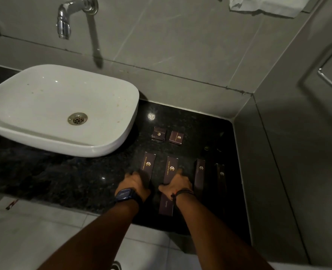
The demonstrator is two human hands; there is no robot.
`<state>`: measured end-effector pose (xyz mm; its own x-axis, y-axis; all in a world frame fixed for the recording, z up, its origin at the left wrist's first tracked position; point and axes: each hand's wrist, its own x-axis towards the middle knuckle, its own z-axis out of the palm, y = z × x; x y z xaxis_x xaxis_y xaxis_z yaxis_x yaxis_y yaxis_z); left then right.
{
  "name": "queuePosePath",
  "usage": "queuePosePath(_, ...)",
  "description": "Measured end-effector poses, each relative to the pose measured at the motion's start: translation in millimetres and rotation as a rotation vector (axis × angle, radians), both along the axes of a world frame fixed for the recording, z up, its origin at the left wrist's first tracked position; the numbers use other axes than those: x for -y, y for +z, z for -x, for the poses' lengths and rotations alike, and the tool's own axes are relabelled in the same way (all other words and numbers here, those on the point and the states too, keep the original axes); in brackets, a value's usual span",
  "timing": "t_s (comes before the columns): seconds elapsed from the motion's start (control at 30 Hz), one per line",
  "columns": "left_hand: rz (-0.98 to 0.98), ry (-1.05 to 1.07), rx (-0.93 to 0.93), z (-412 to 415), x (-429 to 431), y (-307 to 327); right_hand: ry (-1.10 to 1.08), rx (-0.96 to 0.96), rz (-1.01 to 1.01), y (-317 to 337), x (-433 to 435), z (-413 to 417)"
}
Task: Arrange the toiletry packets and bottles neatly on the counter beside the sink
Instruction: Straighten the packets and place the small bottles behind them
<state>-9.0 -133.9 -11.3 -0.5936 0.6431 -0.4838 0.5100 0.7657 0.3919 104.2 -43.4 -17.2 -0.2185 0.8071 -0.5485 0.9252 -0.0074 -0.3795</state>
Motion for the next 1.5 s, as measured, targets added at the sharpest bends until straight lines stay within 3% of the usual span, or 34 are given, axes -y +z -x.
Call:
queuePosePath(0.1, -0.02, 0.036, -0.023, 1, -2, 4, -0.008, 0.007, -0.046, 1, -2, 1)
queuePosePath(0.27, -0.193, 0.071, -0.126, 12, -23, 17, -0.015, -0.117, -0.285, 18, -28, 6)
queuePosePath(0.47, -0.313, -0.013, -0.101, 34, -88, 25, -0.048, -0.164, -0.338, 26, -81, 24)
queuePosePath(0.9, -0.121, -0.496, -0.211, 86, -194, -9, 0.008, -0.048, -0.335, -11, -149, 70)
queuePosePath(1.13, 0.025, -0.238, -0.247, 82, -194, -1, 0.142, 0.065, -0.347, -9, -157, 61)
queuePosePath(1.33, 0.05, -0.491, -0.241, 93, -193, 11, 0.224, 0.021, -0.317, -5, -160, 54)
queuePosePath(1.5, -0.017, -0.499, -0.247, 97, -193, 10, 0.294, -0.025, -0.293, -5, -161, 52)
